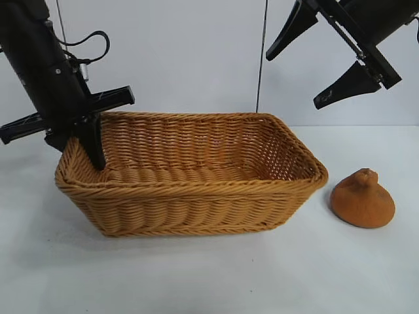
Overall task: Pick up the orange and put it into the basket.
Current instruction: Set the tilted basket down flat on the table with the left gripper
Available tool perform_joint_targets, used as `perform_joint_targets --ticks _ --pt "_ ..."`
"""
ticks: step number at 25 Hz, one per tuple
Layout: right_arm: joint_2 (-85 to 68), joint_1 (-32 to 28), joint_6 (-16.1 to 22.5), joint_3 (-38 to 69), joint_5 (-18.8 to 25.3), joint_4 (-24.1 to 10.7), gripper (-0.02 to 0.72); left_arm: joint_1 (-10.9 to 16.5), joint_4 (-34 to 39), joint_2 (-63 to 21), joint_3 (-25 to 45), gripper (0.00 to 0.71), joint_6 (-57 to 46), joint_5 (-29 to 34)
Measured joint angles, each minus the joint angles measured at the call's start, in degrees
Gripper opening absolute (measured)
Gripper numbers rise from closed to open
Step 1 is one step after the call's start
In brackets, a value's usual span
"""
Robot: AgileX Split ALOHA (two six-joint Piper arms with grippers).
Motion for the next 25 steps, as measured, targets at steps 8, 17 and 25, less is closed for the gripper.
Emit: perform_joint_targets --ticks 8,17,25 --pt "0.0 0.0 0.0 0.0 0.0 -0.29 0.631 -1.46 -0.23 4.11 -3.3 0.091 2.0 -1.93" --pt "0.0 0.0 0.22 0.0 0.0 -0.62 0.631 -1.46 -2.69 7.66 -3.3 0.111 4.43 -3.9" --pt "0.0 0.0 0.47 0.0 0.0 -0.61 0.631 -1.46 -2.86 7.4 -3.3 0.553 4.87 -3.9"
